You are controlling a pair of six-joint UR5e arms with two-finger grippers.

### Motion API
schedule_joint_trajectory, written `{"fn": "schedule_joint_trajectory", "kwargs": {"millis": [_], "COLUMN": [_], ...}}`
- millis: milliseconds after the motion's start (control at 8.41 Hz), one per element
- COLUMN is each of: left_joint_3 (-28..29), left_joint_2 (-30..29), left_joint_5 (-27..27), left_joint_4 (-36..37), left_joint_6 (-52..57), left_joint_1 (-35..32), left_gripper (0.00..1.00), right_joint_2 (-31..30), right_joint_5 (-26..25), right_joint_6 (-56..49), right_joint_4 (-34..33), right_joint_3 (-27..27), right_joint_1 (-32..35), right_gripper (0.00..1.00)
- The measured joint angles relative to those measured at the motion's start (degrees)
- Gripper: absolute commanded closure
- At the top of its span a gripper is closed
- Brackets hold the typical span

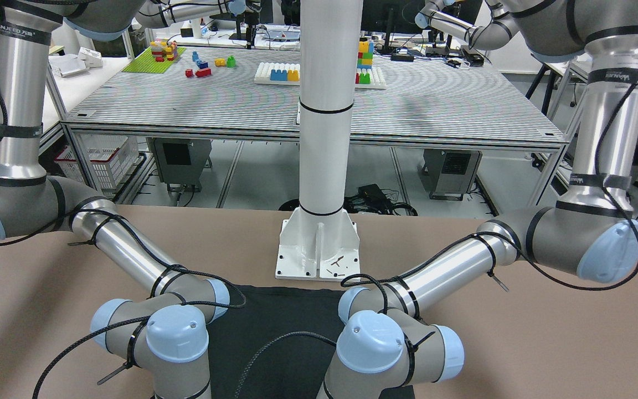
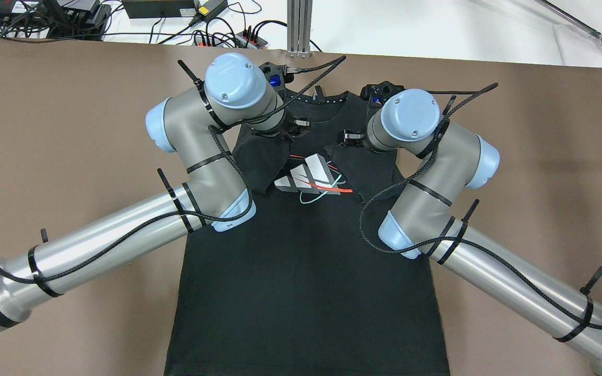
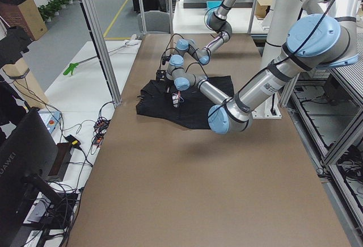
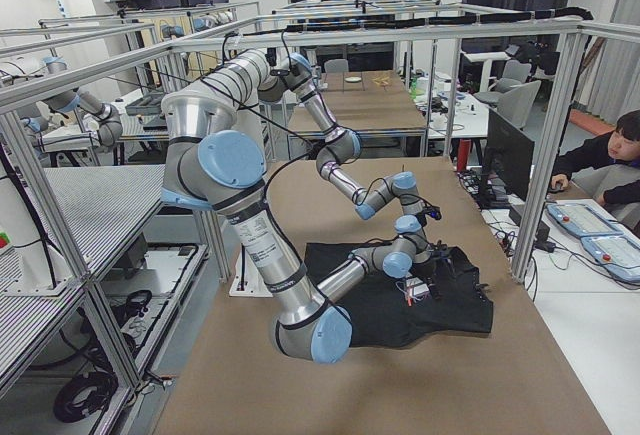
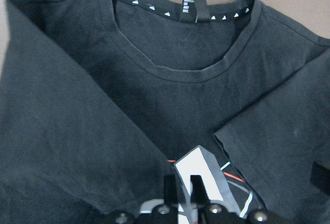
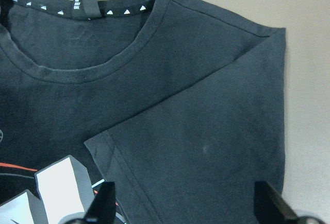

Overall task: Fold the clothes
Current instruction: 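Fold both sleeves inward over the shirt's chest toward each other, then release the sleeves and move both grippers to the hem corners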

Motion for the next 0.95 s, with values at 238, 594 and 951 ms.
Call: {"fn": "schedule_joint_trajectory", "kwargs": {"millis": [238, 594, 951], "left_joint_3": [0.56, -8.83, -26.43], "left_joint_2": [-1.86, 2.25, 17.58], "left_joint_5": [0.79, 1.25, 5.68], "left_joint_4": [-0.26, 0.16, 0.16], "left_joint_6": [-0.9, -3.75, -11.31], "left_joint_1": [0.08, 0.15, 6.0], "left_gripper": [0.05, 0.05, 0.05], "right_joint_2": [-0.35, -3.62, -16.87], "right_joint_5": [0.22, 5.45, 6.58], "right_joint_6": [-0.68, 3.71, 14.94], "right_joint_4": [0.87, 0.42, 0.33], "right_joint_3": [0.16, 5.4, 21.51], "right_joint_1": [0.21, 0.84, -3.08], "right_gripper": [0.08, 0.07, 0.11]}}
